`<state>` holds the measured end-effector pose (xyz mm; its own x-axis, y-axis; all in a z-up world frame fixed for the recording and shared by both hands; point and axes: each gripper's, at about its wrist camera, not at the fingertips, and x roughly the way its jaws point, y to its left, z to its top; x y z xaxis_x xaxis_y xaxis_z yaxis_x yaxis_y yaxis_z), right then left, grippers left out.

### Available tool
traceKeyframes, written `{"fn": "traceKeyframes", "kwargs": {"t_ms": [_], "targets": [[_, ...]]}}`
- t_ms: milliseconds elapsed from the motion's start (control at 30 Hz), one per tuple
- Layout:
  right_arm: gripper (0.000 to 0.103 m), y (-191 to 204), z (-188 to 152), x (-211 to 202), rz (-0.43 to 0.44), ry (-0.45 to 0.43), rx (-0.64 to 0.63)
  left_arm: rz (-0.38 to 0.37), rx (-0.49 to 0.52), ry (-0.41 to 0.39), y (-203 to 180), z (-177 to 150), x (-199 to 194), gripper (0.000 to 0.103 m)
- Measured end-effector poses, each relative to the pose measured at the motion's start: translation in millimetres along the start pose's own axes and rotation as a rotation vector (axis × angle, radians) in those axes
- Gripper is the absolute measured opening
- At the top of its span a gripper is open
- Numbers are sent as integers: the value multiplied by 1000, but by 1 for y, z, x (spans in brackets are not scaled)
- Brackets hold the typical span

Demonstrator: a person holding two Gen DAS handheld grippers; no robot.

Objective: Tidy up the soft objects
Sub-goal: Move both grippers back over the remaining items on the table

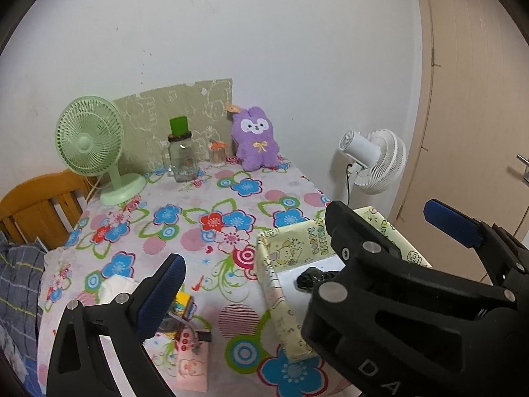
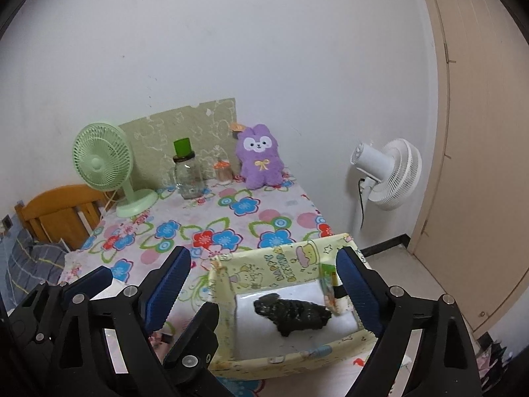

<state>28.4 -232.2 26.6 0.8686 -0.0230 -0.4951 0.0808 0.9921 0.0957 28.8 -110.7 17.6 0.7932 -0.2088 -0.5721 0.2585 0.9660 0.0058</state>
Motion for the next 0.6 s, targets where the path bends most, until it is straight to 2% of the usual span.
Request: {"fn": "traceKeyframes", "kwargs": {"t_ms": [67, 600], "targets": [[97, 5, 0, -3, -2, -4, 4, 7, 4, -7, 3, 0, -4, 101], [98, 51, -11, -8, 40, -3, -39, 61, 6, -40, 44, -14, -20, 101]]}}
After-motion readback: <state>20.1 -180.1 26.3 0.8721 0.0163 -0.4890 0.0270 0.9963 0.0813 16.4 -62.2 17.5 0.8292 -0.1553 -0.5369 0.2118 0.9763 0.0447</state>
